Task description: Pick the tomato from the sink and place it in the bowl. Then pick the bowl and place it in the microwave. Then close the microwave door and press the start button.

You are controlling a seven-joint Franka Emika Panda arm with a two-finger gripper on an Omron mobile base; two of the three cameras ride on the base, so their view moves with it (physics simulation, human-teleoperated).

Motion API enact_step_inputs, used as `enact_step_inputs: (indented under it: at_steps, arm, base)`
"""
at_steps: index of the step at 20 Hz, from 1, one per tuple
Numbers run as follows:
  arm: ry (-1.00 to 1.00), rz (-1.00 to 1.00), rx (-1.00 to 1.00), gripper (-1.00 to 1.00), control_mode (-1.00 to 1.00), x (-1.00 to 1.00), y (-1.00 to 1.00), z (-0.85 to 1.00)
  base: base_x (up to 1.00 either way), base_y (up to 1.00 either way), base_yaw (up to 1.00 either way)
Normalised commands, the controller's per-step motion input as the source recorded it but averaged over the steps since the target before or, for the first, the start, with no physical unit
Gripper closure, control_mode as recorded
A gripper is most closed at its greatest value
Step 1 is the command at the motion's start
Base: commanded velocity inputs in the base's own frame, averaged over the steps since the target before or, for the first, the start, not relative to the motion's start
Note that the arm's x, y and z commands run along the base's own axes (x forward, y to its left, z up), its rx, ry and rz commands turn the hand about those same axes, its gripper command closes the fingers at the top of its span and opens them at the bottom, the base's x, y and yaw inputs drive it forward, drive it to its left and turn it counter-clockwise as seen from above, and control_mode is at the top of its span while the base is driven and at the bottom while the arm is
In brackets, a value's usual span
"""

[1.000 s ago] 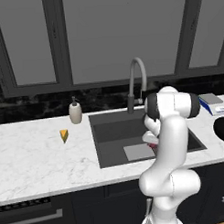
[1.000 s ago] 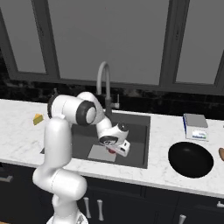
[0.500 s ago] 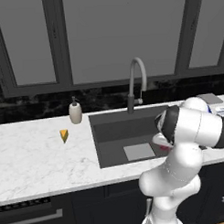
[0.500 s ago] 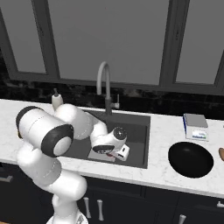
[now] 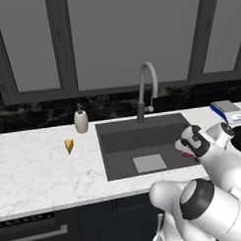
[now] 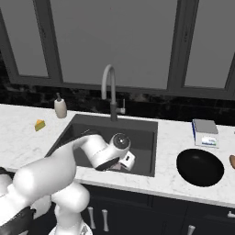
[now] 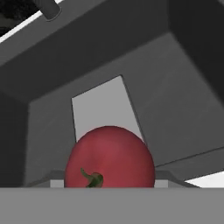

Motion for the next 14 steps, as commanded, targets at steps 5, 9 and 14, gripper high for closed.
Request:
enact_step_inputs:
  at_steps: [5, 9, 14]
  arm:
    - [0.00, -0.09, 0.18, 1.00, -1.00, -0.58, -0.36, 1.00]
    - [0.00, -0.07, 0.17, 1.00, -1.00, -0.64, -0.35, 1.00]
    - [0.06, -0.06, 0.09, 1.00, -1.00, -0.62, -0.27, 0.97]
  base:
    - [0.00, 0.00, 0.00]
    - [0.00, 0.00, 0.00]
    - [0.00, 0.00, 0.00]
